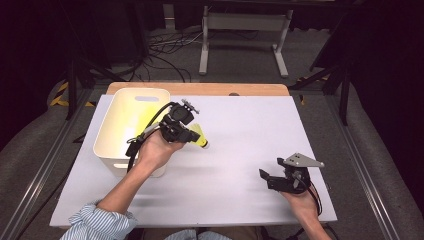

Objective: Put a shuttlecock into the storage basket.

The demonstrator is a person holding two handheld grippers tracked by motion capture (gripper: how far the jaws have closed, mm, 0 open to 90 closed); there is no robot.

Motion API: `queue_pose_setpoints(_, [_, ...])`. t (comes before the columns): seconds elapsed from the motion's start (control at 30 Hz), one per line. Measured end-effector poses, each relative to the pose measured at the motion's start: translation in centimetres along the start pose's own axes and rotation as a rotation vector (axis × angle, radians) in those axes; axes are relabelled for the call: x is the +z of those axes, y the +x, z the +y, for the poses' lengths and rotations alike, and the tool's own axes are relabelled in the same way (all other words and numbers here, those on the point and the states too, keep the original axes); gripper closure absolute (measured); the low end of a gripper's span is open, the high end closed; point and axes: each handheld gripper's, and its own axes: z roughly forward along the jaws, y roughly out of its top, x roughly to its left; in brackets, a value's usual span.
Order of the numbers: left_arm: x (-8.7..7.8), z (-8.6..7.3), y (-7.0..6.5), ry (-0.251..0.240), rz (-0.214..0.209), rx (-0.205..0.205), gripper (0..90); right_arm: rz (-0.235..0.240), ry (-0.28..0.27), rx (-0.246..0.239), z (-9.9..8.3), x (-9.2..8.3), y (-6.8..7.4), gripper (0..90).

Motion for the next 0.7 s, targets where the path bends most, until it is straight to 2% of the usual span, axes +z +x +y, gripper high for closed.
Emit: queue_pose_setpoints(0.7, [-2.4,0.6,1.5,-0.058,0.006,-0.042,89.2,-0.041,-0.053,0.047,-1.9,-0.8,-1.0,18.6])
